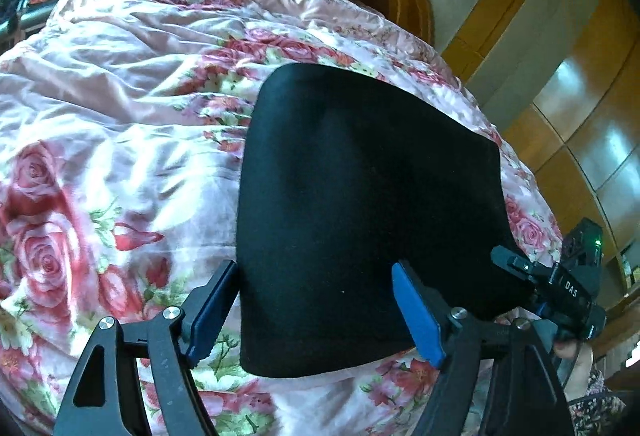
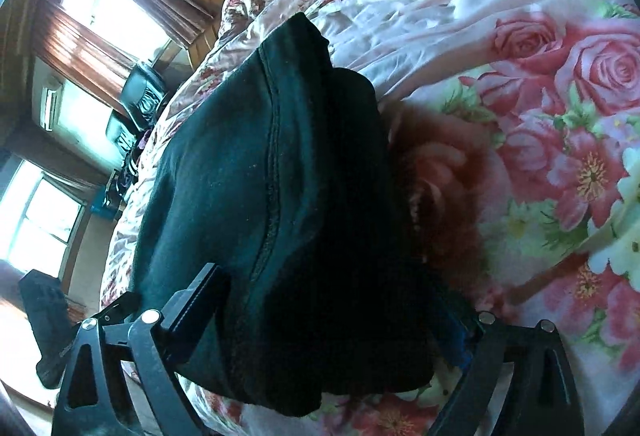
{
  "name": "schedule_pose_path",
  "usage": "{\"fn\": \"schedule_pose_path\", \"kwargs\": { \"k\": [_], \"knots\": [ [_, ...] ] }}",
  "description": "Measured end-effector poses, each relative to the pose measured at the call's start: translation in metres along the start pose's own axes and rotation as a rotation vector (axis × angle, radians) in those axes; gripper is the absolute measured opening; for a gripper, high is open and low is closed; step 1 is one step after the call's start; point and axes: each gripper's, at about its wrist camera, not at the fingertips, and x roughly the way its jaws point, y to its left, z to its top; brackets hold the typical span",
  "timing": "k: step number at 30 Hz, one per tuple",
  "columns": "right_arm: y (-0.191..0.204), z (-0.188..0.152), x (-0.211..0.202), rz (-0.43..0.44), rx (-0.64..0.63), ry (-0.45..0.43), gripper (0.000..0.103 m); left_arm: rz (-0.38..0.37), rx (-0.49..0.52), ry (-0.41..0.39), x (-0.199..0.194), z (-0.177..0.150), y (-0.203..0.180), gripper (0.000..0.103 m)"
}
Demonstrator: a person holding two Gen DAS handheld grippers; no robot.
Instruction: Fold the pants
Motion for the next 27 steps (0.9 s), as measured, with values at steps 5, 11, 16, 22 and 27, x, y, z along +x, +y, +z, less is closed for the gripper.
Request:
{"fn": "schedule_pose_path", "kwargs": {
  "k": [5,11,16,22,27],
  "knots": [
    [0.001,0.0,-0.001,0.014,-0.005,0.0,0.097,-0.046,0.04,0.029,0.007,0.003,0.003,0.083],
    [-0.001,0.002,0.0,0.063,0.006,0.001,0.096,-0.183,0.006,0.108,0.019,0.017,0.023,0.085],
    [-0.001,0.008,0.016,0.095,0.003,0.018,0.096,-0.283,-0.064,0.146,0.036,0.023,0.035,0.085],
    [0.005,0.008,0.017,0.102,-0.041,0.003,0.084,-0.295,-0.099,0.135,0.046,0.017,0.033,0.08],
    [0.016,0.007,0.009,0.096,-0.096,-0.024,0.068,-0.239,-0.038,0.039,0.021,0.007,0.014,0.06]
  ]
}}
